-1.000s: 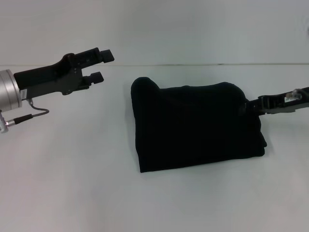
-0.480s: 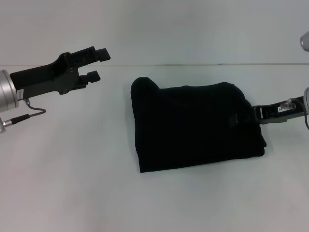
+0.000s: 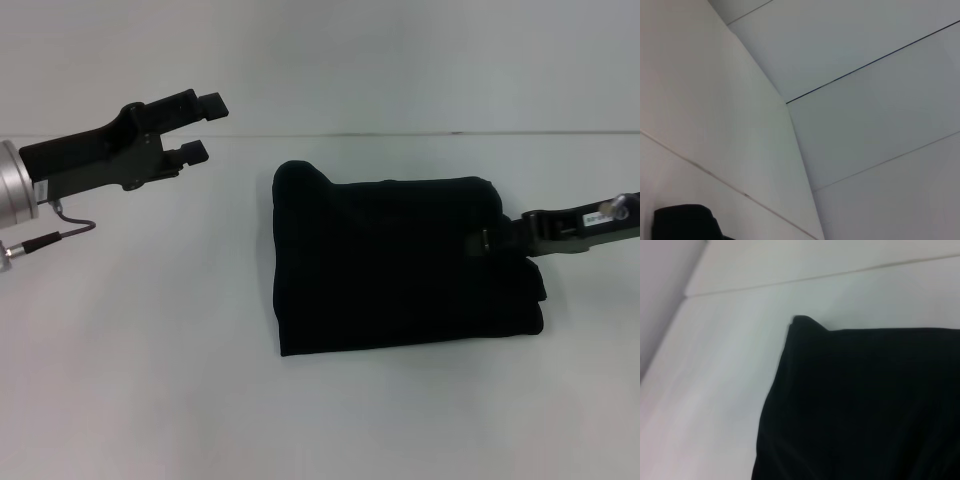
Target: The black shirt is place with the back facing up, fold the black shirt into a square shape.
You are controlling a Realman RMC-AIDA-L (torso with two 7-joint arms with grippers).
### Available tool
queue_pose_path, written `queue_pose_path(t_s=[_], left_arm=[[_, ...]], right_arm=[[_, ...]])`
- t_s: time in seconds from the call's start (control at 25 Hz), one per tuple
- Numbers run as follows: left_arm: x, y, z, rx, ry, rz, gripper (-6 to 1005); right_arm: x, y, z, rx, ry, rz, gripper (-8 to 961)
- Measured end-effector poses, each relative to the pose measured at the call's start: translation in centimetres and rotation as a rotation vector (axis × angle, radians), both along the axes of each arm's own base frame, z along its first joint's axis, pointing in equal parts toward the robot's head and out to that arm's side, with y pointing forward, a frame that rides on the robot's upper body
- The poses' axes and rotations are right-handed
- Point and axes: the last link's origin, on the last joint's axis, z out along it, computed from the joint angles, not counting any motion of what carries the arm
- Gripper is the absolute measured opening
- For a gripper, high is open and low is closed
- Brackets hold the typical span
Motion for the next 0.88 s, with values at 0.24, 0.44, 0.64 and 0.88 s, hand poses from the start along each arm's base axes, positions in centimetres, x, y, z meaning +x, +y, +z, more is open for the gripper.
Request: queue_pose_path(t_s=[0.24,0.44,0.64,0.88], left_arm=[[0.0,0.0,-0.1,-0.002,-0.009,0.003,874],[0.1,0.1,-0.1,-0.002,-0.010,0.001,874],[0.2,0.2,-0.1,-0.002,-0.011,-0.002,874],[0.2,0.1,-0.2,-0.001,-0.010,-0.001,874]], right_arm=[[1.3,-0.4,1.1,0.019,0.009,-0.039,657],[2.8,-0.8,0.2,0.014,-0.045,-0.065,655],[2.9,-0.8,-0.8,0.002,-0.075,-0.042,656],[2.7,-1.2,-1.2,-0.028,-0.075,-0.031,655]])
